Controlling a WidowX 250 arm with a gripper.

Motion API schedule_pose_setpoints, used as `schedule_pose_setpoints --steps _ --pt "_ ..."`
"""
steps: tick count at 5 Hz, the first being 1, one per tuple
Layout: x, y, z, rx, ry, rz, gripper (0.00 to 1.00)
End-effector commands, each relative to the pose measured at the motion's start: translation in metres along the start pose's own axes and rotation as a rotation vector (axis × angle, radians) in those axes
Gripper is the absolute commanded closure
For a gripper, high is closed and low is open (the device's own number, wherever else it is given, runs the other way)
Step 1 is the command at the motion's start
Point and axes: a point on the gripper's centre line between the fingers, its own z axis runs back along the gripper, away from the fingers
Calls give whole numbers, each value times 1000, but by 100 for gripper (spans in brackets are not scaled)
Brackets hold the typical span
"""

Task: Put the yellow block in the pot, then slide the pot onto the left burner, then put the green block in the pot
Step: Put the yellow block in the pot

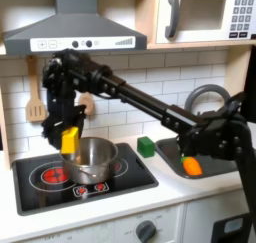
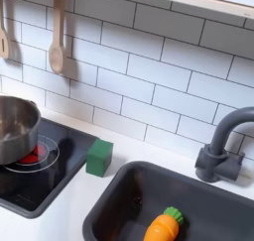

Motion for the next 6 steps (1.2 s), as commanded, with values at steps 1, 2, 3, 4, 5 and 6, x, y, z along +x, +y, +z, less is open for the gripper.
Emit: schedule_pose_setpoints --steps 1,2,3,4,5,6 --pt "-2 -32 7 -11 -18 -65 100" --pt "-2 -42 0 -7 -4 -81 100" --pt "-5 -50 -8 5 8 -109 100" --pt "-9 -51 -19 15 29 -116 100" --pt "-11 -44 -34 39 48 -115 100" --pt "-12 -38 -42 58 56 -120 100"
